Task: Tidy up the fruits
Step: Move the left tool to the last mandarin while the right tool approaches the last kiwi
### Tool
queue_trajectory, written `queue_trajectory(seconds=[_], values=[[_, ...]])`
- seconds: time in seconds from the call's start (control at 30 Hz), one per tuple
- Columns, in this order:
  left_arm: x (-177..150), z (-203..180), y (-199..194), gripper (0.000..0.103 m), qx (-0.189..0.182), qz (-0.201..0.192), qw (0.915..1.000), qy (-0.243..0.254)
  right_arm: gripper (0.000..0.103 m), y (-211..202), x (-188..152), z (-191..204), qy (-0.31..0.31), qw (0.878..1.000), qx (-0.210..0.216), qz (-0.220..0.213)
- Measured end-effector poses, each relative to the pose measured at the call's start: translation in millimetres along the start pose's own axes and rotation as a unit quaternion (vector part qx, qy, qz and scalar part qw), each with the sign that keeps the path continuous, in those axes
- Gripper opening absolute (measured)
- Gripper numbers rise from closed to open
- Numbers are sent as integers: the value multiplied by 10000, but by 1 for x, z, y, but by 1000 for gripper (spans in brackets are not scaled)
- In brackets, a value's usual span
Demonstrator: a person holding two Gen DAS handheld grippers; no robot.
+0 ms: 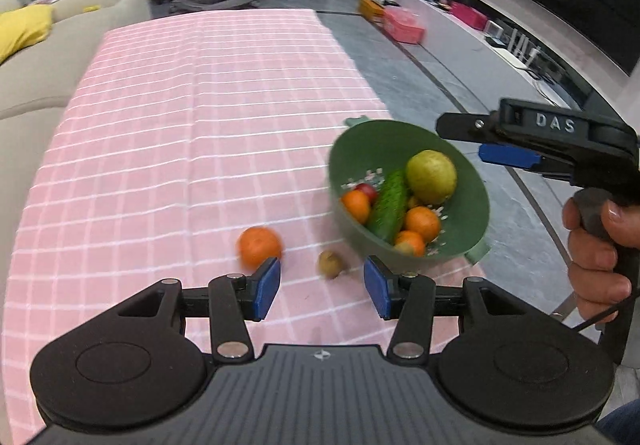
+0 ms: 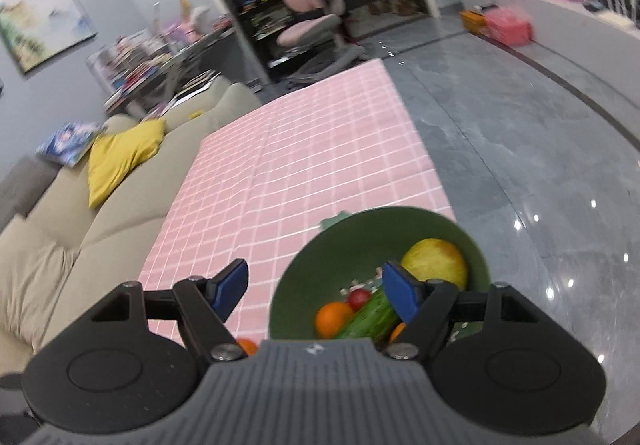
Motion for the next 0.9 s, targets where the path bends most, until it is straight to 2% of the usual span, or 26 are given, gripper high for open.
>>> queue_trajectory(seconds=[0.27, 0.5, 0.63, 0.77, 0.9], values=[[-36, 35, -25, 57, 184, -60, 9988, -459, 71, -14, -38, 36, -637, 9979, 75, 69], [-62, 61, -35, 57, 374, 1, 9966, -735, 71, 5, -73, 63, -1194, 9922, -54, 351], [-70, 73, -38, 57, 393, 6, 9953, -887, 71, 23, -85, 70, -1282, 9899, -277, 546], [-73, 84, -34, 58, 385, 45, 9948, -937, 71, 38, -96, 68, -1153, 9903, -308, 705], [-75, 90, -25, 58, 232, 99, 9961, -850, 71, 46, -106, 67, -1126, 9902, -527, 637]])
Point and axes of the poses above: each gripper's, at about its wrist camera, not at the fingertips, and y roughly the way its jaws point, z to its left, x to its top, the point moved 3 cm from there along y, roughly the way its jaws point, and after that the axes turned 13 degrees about z, right-handed, at the moved point
